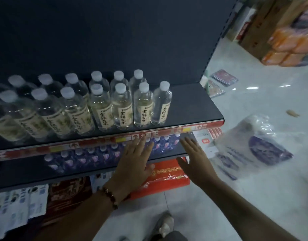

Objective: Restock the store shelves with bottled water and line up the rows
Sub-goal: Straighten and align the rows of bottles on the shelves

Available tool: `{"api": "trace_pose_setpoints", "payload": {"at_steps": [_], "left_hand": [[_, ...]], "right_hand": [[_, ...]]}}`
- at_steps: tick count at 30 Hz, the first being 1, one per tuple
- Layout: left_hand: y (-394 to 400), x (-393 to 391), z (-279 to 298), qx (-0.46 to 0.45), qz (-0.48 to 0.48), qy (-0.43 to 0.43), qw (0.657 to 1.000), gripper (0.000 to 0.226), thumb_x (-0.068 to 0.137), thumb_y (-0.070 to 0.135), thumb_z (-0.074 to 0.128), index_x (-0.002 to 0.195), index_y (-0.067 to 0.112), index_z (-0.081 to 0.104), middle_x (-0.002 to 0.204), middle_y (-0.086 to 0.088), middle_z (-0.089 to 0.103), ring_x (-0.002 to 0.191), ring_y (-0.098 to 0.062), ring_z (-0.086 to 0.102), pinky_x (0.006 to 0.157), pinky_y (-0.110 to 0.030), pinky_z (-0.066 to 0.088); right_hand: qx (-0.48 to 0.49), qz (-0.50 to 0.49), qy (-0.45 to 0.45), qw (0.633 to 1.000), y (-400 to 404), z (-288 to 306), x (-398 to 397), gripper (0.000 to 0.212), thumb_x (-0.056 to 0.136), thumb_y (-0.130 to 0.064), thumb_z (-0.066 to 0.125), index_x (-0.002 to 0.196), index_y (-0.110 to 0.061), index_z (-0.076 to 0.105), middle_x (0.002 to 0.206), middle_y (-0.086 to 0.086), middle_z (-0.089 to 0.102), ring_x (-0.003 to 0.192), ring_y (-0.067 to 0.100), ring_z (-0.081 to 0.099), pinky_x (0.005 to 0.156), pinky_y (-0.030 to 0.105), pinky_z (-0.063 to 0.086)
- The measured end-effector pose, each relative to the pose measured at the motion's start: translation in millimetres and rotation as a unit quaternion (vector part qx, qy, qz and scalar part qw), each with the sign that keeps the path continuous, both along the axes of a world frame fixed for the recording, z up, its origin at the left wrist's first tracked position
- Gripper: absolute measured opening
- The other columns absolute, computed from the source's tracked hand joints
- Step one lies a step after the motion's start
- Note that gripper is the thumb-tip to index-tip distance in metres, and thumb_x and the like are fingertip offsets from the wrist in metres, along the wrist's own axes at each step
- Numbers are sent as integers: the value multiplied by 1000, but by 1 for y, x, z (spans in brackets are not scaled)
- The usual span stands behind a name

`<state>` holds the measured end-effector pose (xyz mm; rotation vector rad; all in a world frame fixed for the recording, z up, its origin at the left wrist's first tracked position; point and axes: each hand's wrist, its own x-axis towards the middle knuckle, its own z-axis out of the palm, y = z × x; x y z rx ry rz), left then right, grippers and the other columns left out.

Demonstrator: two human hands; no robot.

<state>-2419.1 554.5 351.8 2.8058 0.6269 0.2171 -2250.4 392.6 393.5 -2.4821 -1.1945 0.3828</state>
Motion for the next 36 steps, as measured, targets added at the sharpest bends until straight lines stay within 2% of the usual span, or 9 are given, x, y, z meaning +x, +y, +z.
{"api": "trace_pose_setpoints", "payload": {"at_steps": [6, 10, 15, 19, 21, 24, 27, 31, 36], "left_hand": [[-21, 23, -9, -16, -16, 38, 999, 78, 99, 52, 44, 162, 22, 8, 170, -9, 0, 156, -32, -3, 124, -47, -2], [-25, 48, -45, -17, -8, 27, 999, 79, 96, 50, 54, 161, 21, 22, 168, -11, 16, 154, -34, 17, 121, -45, 3], [-11, 101, -144, 64, -31, -23, 997, 86, 85, 50, 69, 156, 23, 31, 161, -13, 36, 143, -37, 42, 115, -49, 26], [14, 151, -218, 132, -26, -99, 986, 83, 89, 47, 66, 158, 25, 26, 166, -14, 24, 152, -34, 21, 123, -49, 8], [30, 173, -246, 177, -29, -133, 975, 82, 86, 42, 74, 155, 19, 37, 161, -20, 32, 148, -37, 24, 120, -57, 17], [49, 197, -275, 233, -23, -164, 958, 81, 82, 40, 79, 151, 13, 44, 151, -22, 46, 140, -42, 40, 115, -64, 29], [63, 216, -294, 266, -14, -151, 952, 88, 79, 53, 76, 151, 14, 44, 144, -19, 52, 136, -39, 45, 118, -63, 23], [71, 231, -313, 257, 3, -165, 952, 95, 76, 60, 75, 153, 17, 39, 136, -9, 61, 132, -34, 48, 115, -54, 29], [70, 232, -316, 217, 22, -180, 959, 95, 71, 53, 82, 151, 21, 41, 134, -1, 62, 129, -28, 47, 104, -46, 35]], "right_hand": [[-18, -23, 28, 999, -13, -24, 8, 72, 98, -35, 59, 158, -32, 17, 166, -7, 14, 154, 18, 7, 121, 43, 18], [-25, -25, 42, 998, -12, -61, 35, 74, 98, -35, 59, 158, -33, 16, 166, -8, 12, 154, 18, 8, 121, 44, 19], [-5, 2, 9, 1000, 10, -164, 85, 76, 97, -36, 60, 158, -32, 16, 166, -8, 11, 154, 19, 10, 121, 39, 16], [90, -38, 22, 995, 29, -258, 126, 83, 90, -36, 71, 156, -30, 22, 162, -6, 28, 134, 18, 49, 111, 36, 41], [150, -76, 51, 984, 40, -303, 146, 87, 87, -35, 75, 156, -25, 23, 157, -7, 34, 136, 8, 41, 109, 25, 34], [218, -113, 127, 961, 58, -358, 168, 93, 85, -39, 76, 158, -25, 18, 159, -10, 31, 143, 9, 34, 116, 36, 33], [276, -94, 175, 940, 77, -396, 183, 72, 84, -31, 79, 143, -35, 38, 138, -28, 49, 116, -14, 50, 105, 32, 45], [312, -104, 138, 934, 100, -440, 201, 62, 80, -28, 80, 134, -33, 51, 125, -15, 66, 110, 4, 63, 98, 40, 52], [319, -141, 114, 930, 107, -449, 200, 48, 80, -28, 80, 122, -28, 57, 115, -14, 69, 96, 2, 63, 75, 18, 47]]}}
